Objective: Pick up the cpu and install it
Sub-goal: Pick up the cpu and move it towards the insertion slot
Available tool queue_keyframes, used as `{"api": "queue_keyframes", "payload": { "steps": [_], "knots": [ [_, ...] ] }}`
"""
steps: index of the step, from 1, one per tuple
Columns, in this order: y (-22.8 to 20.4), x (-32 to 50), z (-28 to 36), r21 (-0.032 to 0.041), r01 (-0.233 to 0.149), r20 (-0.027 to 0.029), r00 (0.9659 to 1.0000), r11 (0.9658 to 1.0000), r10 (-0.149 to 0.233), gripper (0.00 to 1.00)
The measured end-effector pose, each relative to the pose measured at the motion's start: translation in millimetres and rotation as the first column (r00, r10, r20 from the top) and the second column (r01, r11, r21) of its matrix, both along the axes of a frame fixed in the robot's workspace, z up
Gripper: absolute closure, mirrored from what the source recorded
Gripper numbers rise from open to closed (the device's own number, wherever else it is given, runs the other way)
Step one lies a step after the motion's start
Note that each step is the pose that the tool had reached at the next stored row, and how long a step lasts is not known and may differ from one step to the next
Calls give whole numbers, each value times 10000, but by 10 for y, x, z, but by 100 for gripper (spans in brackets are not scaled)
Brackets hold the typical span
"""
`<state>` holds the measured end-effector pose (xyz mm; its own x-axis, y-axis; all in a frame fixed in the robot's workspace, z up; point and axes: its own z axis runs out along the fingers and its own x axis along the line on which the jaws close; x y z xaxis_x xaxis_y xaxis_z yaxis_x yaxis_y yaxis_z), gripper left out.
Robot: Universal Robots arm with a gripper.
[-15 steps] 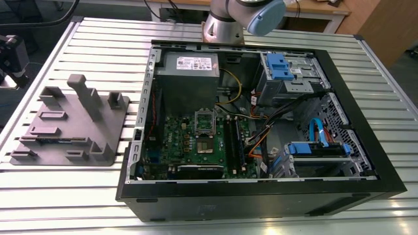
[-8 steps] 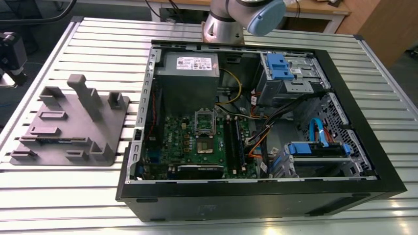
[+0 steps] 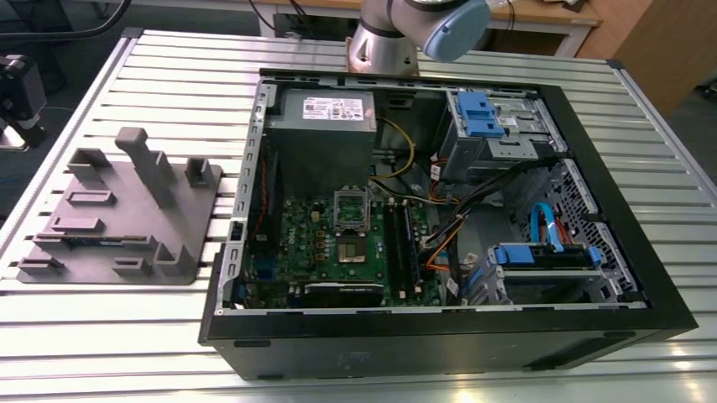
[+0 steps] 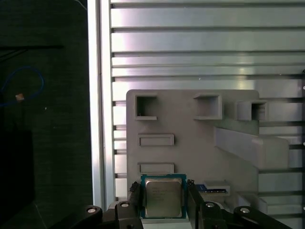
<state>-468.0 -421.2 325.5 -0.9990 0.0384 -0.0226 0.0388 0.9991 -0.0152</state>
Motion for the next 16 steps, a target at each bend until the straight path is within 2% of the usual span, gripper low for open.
{"api": "queue_keyframes", "payload": {
  "steps": [16],
  "knots": [
    [8, 0, 0, -120, 0, 0, 10000, 9999, 0, 53]
  ]
}}
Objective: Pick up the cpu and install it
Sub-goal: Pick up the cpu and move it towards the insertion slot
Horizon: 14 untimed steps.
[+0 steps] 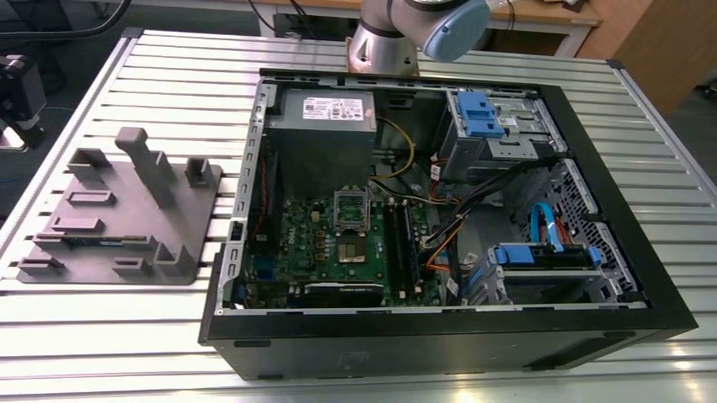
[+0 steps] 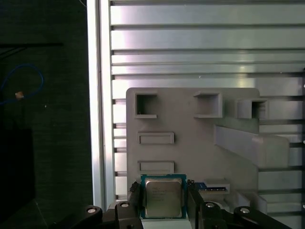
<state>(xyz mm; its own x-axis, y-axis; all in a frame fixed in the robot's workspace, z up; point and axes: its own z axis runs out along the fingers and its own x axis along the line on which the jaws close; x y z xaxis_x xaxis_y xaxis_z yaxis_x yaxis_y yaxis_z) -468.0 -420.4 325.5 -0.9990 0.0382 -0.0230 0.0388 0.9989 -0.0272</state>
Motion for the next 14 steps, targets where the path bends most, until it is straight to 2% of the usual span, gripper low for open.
{"api": "queue_keyframes", "payload": {
  "steps": [14],
  "knots": [
    [1, 0, 17, -75, 0, 0, 10000, 10000, 0, 53]
  ]
}}
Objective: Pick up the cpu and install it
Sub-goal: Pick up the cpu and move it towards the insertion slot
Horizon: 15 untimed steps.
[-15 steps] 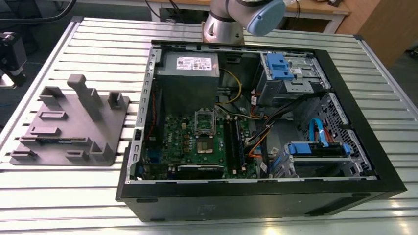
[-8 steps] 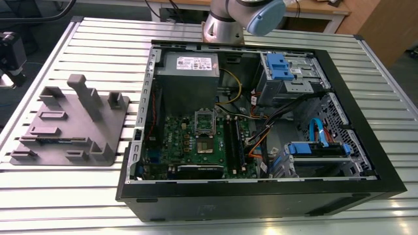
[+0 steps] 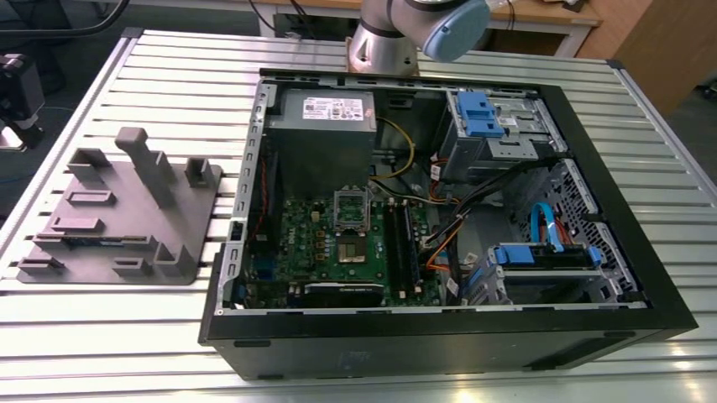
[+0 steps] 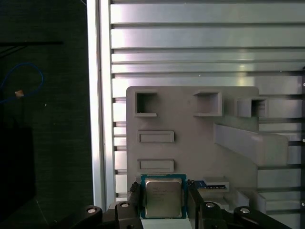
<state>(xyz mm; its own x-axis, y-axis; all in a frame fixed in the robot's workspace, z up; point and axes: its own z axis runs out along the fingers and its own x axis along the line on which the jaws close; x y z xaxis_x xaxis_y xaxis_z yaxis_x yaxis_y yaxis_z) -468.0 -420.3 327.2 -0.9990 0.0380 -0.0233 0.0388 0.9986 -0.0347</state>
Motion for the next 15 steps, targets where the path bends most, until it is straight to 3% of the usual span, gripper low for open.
{"api": "queue_keyframes", "payload": {
  "steps": [15],
  "knots": [
    [0, 0, 58, -1, 0, 0, 10000, 10000, 0, 53]
  ]
}}
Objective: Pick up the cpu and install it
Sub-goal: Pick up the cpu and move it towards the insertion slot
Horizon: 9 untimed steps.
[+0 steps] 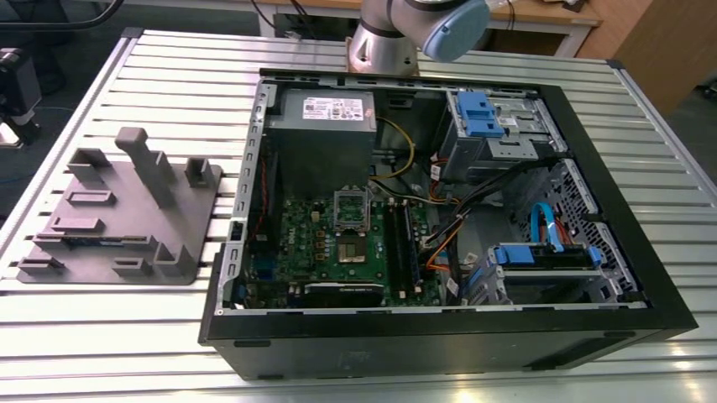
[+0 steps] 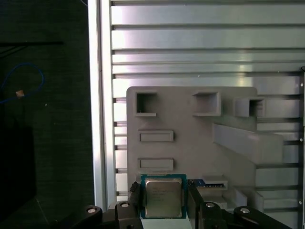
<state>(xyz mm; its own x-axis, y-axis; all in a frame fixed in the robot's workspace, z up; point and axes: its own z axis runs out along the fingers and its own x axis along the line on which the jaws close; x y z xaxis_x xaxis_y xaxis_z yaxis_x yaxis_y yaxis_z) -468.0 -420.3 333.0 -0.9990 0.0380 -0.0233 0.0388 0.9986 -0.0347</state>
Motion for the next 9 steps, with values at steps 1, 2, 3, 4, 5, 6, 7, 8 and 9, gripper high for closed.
{"api": "queue_keyframes", "payload": {
  "steps": [1, 2, 3, 4, 5, 6, 7, 8, 9],
  "knots": [
    [0, 0, 1, 1, 0, 1, 10000, 10000, 0, 53],
    [0, 0, 20, 1, 0, 1, 10000, 10000, 0, 53],
    [0, 0, 31, 1, 0, 1, 10000, 10000, 0, 53],
    [0, 0, 31, 0, 0, 1, 10000, 10000, 0, 53],
    [0, 0, 32, 0, 0, 0, 10000, 10000, 0, 53],
    [0, 0, 31, 0, 0, 1, 10000, 10000, 0, 53],
    [0, 0, 32, 1, 0, 1, 10000, 10000, 0, 53],
    [0, 0, 34, 1, 0, 1, 10000, 10000, 0, 53],
    [0, 0, 37, 1, 0, 0, 10000, 10000, 0, 53]
  ]
}}
